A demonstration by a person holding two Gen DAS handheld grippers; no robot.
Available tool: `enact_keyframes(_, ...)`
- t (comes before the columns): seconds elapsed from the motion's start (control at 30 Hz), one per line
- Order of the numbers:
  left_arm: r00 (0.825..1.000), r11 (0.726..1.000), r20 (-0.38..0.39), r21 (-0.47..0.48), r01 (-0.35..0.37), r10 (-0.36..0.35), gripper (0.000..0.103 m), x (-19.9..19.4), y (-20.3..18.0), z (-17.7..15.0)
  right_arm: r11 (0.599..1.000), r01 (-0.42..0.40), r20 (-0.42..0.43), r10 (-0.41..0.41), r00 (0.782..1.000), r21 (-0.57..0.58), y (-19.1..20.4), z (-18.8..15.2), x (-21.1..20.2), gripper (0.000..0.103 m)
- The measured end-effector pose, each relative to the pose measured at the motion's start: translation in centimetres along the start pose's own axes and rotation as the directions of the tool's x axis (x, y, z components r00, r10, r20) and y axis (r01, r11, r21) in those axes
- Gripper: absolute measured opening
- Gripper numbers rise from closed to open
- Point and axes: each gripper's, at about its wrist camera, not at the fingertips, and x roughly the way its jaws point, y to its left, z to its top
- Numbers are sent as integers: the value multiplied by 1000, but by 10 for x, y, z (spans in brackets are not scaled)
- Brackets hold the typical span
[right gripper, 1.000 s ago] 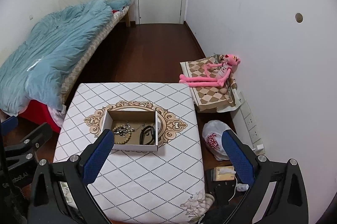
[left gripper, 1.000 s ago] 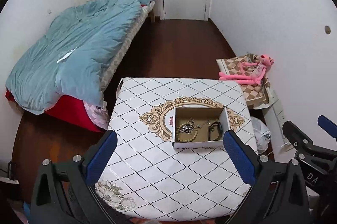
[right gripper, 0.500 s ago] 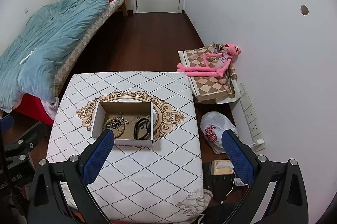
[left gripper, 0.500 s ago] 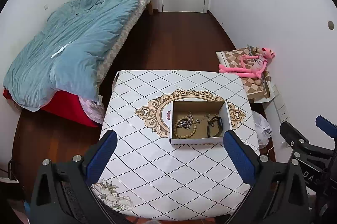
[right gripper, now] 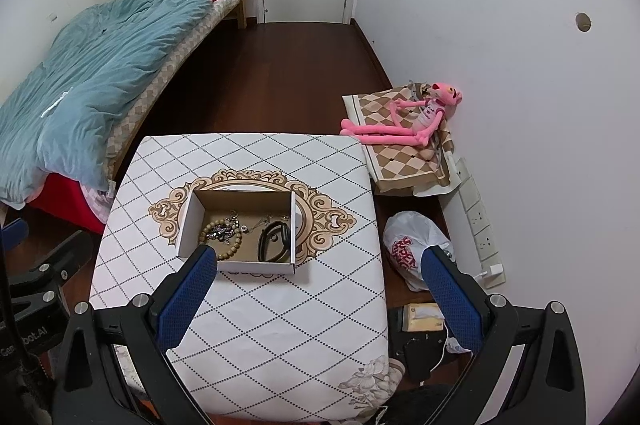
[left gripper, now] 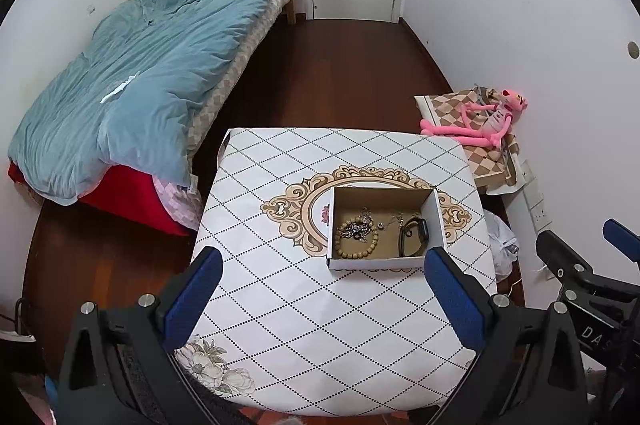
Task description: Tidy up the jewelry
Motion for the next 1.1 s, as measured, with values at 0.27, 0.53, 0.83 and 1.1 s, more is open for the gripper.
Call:
enact_keyframes(0.27,1000,1000,-14,-4,-6,6,103,4,2,-4,1000,-2,-9,2,1000,-1,0,-3,3,103)
enact_keyframes(0.53,1000,1000,-20,-6,-4,4,103,6,2,-5,1000,1,-9,-1,1000,-4,-2,-4,2,103)
enact_keyframes(0.83,1000,1000,-26,-5,-4,4,103,7,4,-6,1000,0,-7,0,1000,-4,-3,-5,2,103)
enact_keyframes(1.1,1000,1000,-29,-6,-7,6,103,7,7,-6,1000,-5,-10,5,1000,-3,-2,-5,2,103)
